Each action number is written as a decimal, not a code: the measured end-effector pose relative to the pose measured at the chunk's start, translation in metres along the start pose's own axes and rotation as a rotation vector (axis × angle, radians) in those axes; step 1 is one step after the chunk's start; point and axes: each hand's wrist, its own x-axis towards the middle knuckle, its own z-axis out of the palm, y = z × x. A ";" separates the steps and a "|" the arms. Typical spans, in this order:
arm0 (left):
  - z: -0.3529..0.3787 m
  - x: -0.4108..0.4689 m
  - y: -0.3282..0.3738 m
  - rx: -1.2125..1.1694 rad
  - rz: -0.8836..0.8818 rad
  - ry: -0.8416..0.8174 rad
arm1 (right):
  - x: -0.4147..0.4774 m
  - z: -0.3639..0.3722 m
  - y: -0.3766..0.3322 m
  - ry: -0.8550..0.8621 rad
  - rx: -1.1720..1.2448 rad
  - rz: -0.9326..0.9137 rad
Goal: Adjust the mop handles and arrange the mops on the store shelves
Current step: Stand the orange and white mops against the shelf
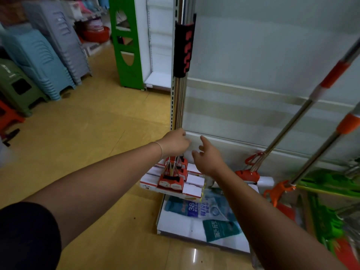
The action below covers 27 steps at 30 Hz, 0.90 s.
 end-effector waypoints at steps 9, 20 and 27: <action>-0.022 -0.050 0.060 -0.037 0.237 0.002 | -0.053 -0.050 -0.031 0.200 -0.051 -0.046; -0.024 -0.093 0.107 -0.049 0.450 0.007 | -0.116 -0.099 -0.046 0.354 -0.041 -0.060; 0.006 -0.094 0.153 -0.018 0.495 0.021 | -0.132 -0.143 -0.023 0.423 -0.003 -0.066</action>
